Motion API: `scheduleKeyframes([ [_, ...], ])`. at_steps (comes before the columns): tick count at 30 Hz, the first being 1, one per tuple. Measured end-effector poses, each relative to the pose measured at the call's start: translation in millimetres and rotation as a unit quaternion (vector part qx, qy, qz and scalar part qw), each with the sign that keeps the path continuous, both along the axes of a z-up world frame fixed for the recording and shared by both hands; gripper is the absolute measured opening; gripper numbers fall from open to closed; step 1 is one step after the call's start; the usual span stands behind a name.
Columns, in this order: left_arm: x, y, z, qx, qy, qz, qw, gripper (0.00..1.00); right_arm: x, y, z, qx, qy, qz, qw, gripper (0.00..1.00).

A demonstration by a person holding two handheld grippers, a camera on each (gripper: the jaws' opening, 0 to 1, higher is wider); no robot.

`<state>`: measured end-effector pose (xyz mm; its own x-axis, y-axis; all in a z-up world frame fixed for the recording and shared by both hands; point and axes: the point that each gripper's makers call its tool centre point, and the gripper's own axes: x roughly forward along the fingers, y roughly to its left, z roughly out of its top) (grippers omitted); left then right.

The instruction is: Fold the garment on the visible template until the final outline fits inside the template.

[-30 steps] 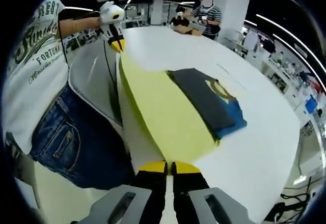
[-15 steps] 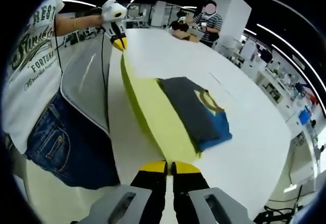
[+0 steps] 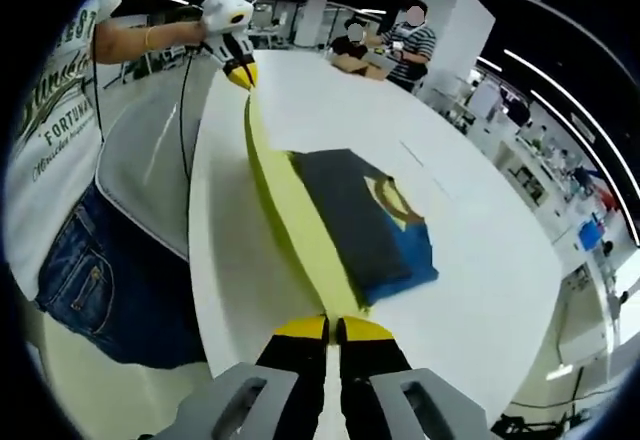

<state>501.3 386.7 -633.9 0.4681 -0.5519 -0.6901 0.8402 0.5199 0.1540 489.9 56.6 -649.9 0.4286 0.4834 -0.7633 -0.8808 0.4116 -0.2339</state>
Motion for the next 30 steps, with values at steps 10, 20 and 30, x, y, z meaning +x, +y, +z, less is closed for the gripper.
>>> scheduleKeyframes([
  [10, 28.3, -1, 4.7, -0.01, -0.006, 0.004, 0.9999, 0.0, 27, -4, -3.7, -0.01, -0.012, -0.012, 0.9998, 0.0],
  [20, 55.3, -3, 8.2, -0.005, -0.023, 0.015, 0.9996, 0.0, 63, -10, -0.6, -0.017, -0.036, -0.031, 0.9988, 0.0],
  [30, 79.0, 1, 13.0, -0.019, -0.031, 0.043, 0.9984, 0.0, 95, -8, 4.5, -0.027, -0.061, -0.046, 0.9967, 0.0],
])
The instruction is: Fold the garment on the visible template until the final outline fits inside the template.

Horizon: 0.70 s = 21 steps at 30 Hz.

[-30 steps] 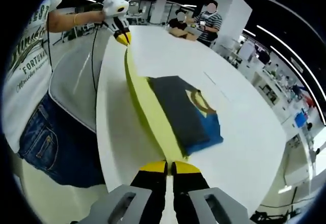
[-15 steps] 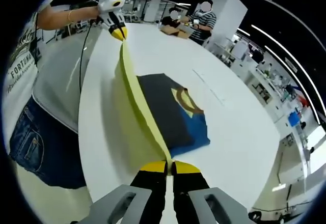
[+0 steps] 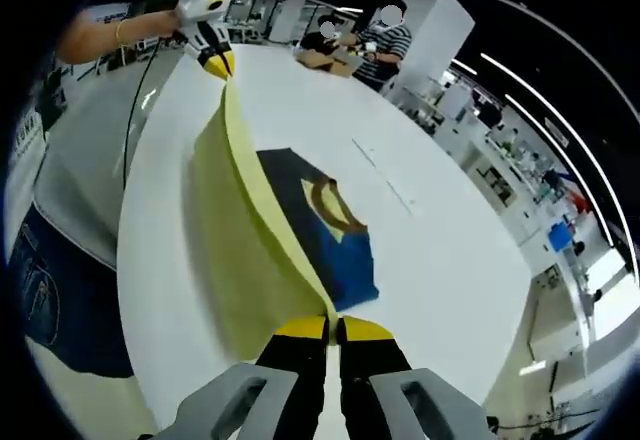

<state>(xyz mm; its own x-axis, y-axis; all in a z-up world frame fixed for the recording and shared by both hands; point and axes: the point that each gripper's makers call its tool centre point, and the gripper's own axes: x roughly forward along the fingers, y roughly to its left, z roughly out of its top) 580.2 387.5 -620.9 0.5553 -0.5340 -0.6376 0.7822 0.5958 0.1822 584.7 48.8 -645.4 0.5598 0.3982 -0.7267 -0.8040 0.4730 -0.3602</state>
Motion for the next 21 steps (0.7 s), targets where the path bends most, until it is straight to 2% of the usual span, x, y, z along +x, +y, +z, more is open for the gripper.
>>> scheduleKeyframes([
  [6, 9.3, 0, 0.1, 0.004, -0.004, 0.0, 1.0, 0.0, 11, 0, 1.4, -0.006, -0.006, 0.001, 1.0, 0.0],
  [11, 20.7, 0, 3.0, 0.009, -0.017, 0.011, 0.9998, 0.0, 23, 0, 2.9, -0.011, -0.015, -0.007, 0.9998, 0.0],
  [18, 42.3, -1, 4.5, 0.018, -0.036, 0.041, 0.9984, 0.0, 43, -1, 3.0, -0.033, -0.031, -0.022, 0.9987, 0.0],
  [21, 51.2, -1, 6.2, 0.006, -0.035, 0.066, 0.9972, 0.0, 48, 0, 3.5, -0.038, -0.036, -0.026, 0.9983, 0.0],
])
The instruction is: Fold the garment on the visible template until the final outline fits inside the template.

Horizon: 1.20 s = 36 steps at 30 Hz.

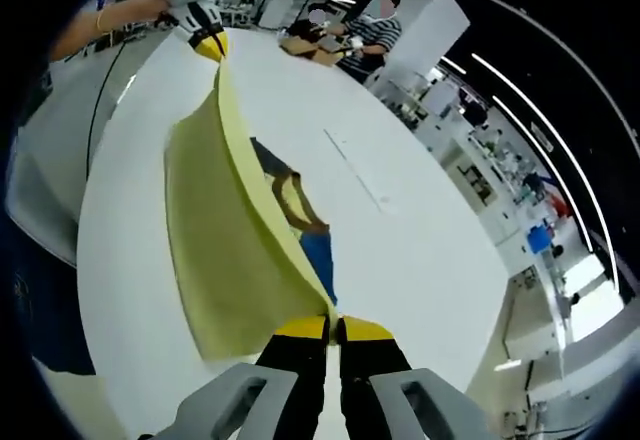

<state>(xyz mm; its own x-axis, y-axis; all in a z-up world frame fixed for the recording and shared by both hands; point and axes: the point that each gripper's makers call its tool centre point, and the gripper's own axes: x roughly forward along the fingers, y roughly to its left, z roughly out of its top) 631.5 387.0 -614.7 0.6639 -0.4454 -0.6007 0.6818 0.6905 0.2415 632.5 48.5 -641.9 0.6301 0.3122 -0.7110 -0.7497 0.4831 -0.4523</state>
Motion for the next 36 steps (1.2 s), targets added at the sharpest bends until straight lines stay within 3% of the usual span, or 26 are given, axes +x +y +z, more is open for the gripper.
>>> scheduleKeyframes([
  [6, 16.6, 0, 3.5, -0.028, -0.008, 0.026, 0.9993, 0.0, 14, -3, -1.3, -0.01, -0.016, -0.018, 0.9997, 0.0],
  [13, 29.3, 4, -4.2, -0.016, -0.007, 0.042, 0.999, 0.0, 37, 1, 5.8, 0.007, -0.045, -0.042, 0.9981, 0.0],
  [20, 48.4, 3, -7.8, -0.026, -0.016, 0.055, 0.998, 0.0, 57, 2, -2.1, -0.007, -0.054, -0.059, 0.9968, 0.0],
  [23, 57.8, 2, -17.0, -0.02, -0.012, 0.057, 0.9981, 0.0, 64, 0, -10.6, -0.011, -0.047, -0.068, 0.9965, 0.0],
  [26, 65.1, 2, -30.8, 0.007, -0.009, 0.045, 0.9989, 0.0, 69, -1, -24.9, 0.031, -0.009, -0.097, 0.9947, 0.0],
  [31, 77.0, 6, -56.8, 0.001, 0.02, 0.063, 0.9978, 0.0, 80, 2, -38.2, 0.034, -0.001, -0.088, 0.9956, 0.0],
  [36, 91.1, 5, -74.4, -0.003, 0.033, 0.071, 0.9969, 0.0, 93, 1, -58.3, 0.073, 0.032, -0.122, 0.9893, 0.0],
])
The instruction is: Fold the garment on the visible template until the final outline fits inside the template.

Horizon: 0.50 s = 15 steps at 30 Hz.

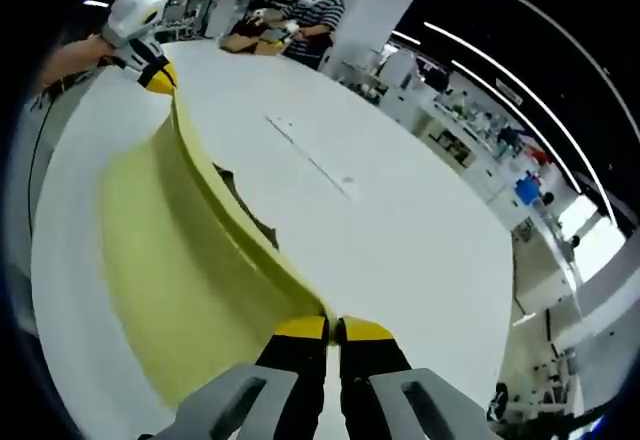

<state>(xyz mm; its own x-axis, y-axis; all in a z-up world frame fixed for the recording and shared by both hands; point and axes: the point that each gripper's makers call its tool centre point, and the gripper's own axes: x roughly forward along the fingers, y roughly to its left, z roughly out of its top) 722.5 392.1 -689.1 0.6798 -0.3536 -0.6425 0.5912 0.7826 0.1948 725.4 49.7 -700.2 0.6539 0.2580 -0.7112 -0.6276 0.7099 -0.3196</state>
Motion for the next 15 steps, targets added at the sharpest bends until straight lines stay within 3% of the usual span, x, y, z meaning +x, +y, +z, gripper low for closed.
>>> scheduleKeyframes([
  [5, 11.4, -3, -12.0, 0.02, -0.001, -0.006, 0.9998, 0.0, 9, -1, -15.6, 0.005, 0.014, -0.012, 0.9998, 0.0],
  [15, 26.1, -3, -41.7, 0.054, 0.023, -0.014, 0.9982, 0.0, 23, 0, -48.3, 0.014, 0.042, -0.035, 0.9984, 0.0],
])
